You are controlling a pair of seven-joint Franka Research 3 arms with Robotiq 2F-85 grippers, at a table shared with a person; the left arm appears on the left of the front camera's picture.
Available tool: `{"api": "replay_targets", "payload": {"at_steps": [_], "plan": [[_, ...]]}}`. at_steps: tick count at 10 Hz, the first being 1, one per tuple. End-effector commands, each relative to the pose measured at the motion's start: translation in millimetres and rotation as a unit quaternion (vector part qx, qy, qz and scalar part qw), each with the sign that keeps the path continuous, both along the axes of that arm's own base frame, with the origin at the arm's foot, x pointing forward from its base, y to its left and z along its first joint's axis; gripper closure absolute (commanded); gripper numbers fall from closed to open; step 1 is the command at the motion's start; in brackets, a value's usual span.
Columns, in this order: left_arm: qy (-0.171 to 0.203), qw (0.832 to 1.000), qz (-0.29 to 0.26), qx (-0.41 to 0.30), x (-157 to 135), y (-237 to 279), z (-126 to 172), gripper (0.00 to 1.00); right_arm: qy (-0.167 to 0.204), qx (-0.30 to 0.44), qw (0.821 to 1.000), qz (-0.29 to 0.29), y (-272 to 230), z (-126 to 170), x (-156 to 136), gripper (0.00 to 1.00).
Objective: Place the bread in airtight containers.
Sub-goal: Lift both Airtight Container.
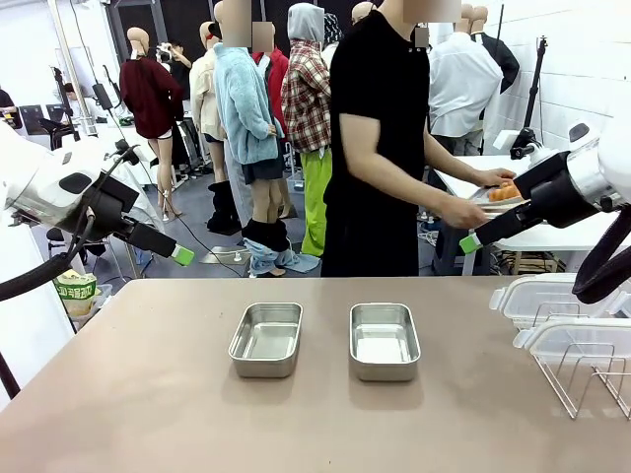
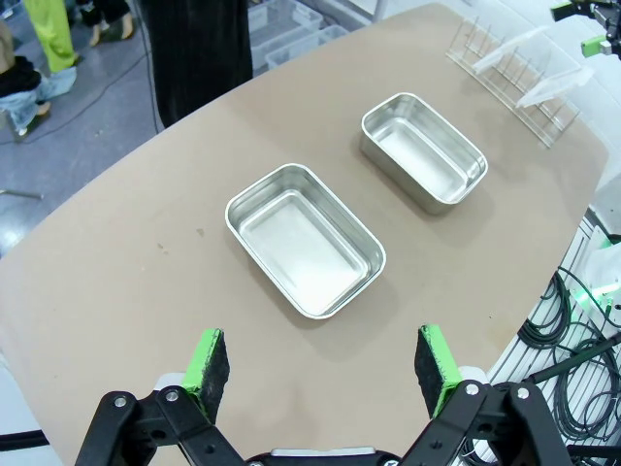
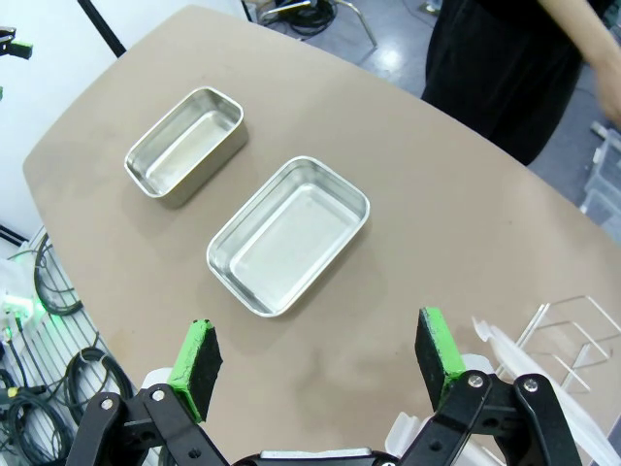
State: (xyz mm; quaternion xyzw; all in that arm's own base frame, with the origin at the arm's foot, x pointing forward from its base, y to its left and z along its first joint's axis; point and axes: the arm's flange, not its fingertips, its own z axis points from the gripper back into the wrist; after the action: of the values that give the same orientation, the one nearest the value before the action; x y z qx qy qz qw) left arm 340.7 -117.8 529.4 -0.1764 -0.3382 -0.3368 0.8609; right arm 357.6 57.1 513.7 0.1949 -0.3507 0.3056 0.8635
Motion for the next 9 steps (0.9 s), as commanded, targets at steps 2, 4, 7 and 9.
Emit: {"api": "replay_targets", "payload": {"at_steps": [2, 4, 7, 9], "plan": [[0.004, 1.0, -0.003, -0.004, 1.4, 1.0, -1.8, 0.0, 0.004, 0.007, 1.0, 0.006, 0.5, -2.2, 1.1, 0.0], [0.004, 1.0, -0.003, -0.004, 1.4, 1.0, -1.8, 0.0, 0.004, 0.007, 1.0, 0.006, 0.5, -2.2, 1.1, 0.0], [0.004, 1.0, -0.003, -0.004, 1.4, 1.0, -1.8, 0.0, 0.004, 0.007, 1.0, 0.006, 0.5, -2.2, 1.1, 0.0], [0.004, 1.0, -0.003, -0.004, 1.4, 1.0, -1.8, 0.0, 0.004, 0.007, 1.0, 0.006, 0.5, -2.2, 1.1, 0.0]]}}
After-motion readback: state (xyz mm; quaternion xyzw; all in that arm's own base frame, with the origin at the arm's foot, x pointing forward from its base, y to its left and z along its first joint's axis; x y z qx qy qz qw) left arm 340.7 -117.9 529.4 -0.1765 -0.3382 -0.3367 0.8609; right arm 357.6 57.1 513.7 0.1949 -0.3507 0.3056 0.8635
